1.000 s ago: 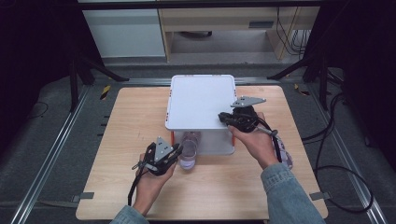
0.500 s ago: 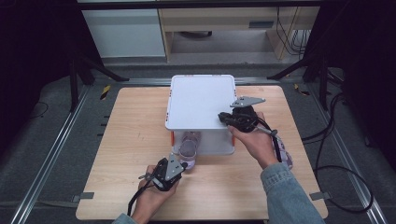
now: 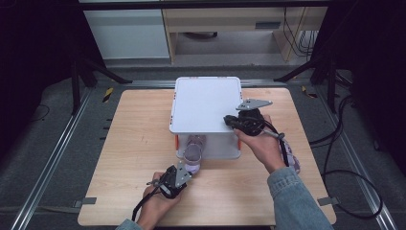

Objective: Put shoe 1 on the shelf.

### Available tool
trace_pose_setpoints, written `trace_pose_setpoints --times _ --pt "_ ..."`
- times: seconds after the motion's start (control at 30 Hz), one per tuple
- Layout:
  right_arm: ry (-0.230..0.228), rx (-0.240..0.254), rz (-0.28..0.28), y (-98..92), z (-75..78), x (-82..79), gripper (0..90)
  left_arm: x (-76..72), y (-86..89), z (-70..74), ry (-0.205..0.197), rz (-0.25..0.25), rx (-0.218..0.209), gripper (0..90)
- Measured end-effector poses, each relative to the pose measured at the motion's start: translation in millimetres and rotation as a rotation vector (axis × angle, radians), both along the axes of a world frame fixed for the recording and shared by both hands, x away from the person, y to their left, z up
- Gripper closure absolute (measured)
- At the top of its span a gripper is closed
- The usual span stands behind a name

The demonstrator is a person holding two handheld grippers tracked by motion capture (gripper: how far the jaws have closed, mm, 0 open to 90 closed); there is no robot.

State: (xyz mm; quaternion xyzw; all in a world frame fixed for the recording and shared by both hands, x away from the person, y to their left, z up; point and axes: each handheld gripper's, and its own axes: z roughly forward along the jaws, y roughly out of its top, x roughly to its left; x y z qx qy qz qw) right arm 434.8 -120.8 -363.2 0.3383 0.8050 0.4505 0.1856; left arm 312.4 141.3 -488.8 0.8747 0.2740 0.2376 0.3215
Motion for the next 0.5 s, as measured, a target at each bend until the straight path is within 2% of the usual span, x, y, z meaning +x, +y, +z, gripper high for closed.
trace_pose_setpoints --times 0.2,0.5 --pt "0.001 0.004 0.002 -0.2 -0.1 0.3 84.0 2.3 -2.5 0.0 -0.02 0.003 0.017 89.4" --pt "0.001 0.005 0.004 -0.6 -0.6 1.5 84.0 22.8 -2.8 -2.8 -0.028 0.048 0.014 89.5"
